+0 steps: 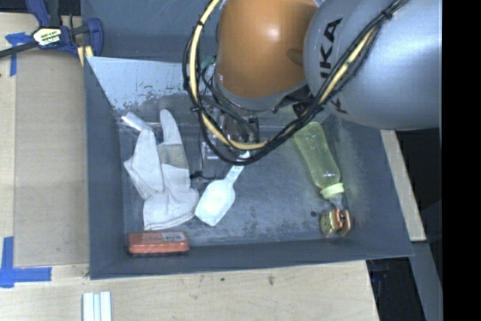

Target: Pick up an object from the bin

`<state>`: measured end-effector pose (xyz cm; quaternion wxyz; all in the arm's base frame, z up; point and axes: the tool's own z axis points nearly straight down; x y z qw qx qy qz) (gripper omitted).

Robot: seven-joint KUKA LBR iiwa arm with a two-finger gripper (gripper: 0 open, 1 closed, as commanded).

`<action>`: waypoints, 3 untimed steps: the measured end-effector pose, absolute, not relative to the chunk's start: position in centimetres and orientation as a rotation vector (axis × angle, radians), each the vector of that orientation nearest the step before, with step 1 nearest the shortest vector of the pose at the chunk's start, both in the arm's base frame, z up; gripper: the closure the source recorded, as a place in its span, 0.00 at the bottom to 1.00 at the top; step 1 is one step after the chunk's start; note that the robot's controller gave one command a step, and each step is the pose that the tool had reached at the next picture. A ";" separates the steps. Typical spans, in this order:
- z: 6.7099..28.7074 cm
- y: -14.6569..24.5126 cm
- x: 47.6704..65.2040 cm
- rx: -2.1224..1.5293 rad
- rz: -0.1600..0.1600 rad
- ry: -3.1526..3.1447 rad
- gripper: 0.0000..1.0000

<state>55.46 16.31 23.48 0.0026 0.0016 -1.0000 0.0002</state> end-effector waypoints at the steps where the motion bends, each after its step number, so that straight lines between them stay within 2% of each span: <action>1: 24.0 16.2 55.6 0.000 -0.002 -3.145 0.00; 2: 18.7 14.0 55.4 0.142 -0.002 -3.145 0.00; 3: 16.1 8.8 55.2 0.513 0.000 -3.100 0.00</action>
Offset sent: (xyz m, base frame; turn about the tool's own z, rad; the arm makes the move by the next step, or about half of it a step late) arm -0.0084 -0.0704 -0.1648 -0.2728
